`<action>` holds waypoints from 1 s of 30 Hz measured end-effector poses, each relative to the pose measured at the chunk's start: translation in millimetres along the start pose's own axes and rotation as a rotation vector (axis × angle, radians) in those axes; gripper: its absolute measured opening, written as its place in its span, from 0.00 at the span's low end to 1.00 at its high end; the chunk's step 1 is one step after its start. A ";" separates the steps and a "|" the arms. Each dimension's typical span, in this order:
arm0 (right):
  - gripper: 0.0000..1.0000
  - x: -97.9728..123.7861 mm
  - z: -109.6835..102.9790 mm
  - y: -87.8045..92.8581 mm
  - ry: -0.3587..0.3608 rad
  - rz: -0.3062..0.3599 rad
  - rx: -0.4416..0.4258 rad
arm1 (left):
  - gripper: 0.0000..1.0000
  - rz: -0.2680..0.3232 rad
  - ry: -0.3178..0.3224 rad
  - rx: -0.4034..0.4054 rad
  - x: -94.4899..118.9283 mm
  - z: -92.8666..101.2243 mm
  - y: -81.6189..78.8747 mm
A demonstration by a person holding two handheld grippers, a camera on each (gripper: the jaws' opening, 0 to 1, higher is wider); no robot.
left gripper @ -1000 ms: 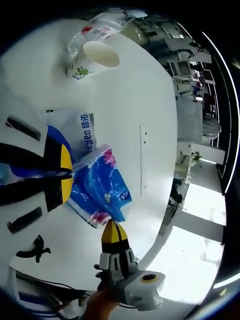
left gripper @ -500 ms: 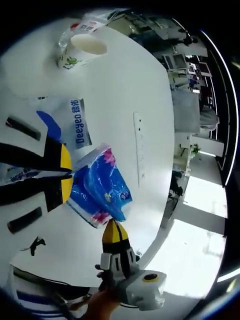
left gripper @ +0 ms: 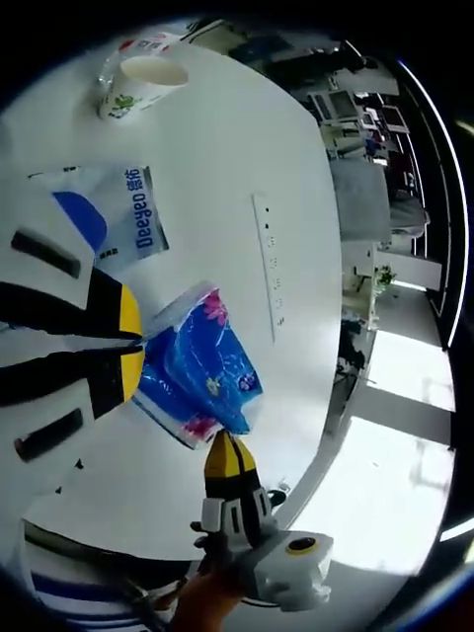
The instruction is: Arrange the tabletop items into an orderly group along one side of the table until the central work area is clear of visible clutter.
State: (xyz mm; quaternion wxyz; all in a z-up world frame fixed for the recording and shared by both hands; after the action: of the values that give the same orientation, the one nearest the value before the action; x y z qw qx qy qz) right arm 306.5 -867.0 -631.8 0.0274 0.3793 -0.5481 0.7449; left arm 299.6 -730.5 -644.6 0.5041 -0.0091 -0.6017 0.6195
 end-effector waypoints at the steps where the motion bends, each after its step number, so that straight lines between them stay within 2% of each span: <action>1: 0.00 1.1 0.8 0.6 0.002 0.001 -0.001 | 0.02 -0.002 0.001 -0.005 -0.7 0.8 -0.1; 11: 0.00 12.6 12.0 10.8 0.024 0.004 -0.031 | 0.02 -0.009 0.019 -0.032 -9.7 14.4 -8.0; 20: 0.00 19.8 22.2 21.0 0.044 -0.002 -0.061 | 0.02 -0.020 0.035 -0.044 -20.4 25.4 -9.1; 30: 0.00 19.5 29.6 30.8 0.050 -0.015 -0.086 | 0.02 -0.038 0.047 -0.057 -30.9 30.0 -10.6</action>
State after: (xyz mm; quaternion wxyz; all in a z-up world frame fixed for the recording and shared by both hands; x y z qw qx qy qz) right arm 294.3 -911.3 -641.4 0.0630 0.3631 -0.5758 0.7298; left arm 302.8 -774.7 -646.7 0.5291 -0.0266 -0.6070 0.5923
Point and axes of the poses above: the point that each gripper's makers call its tool centre point, and the gripper's own axes: x roughly backward along the fingers, z roughly to its right, y roughly out of its underside, the point moved 2 cm from there along x, roughly backward along the fingers, and after that the axes turned 4 degrees about y, right-handed, at the moved point
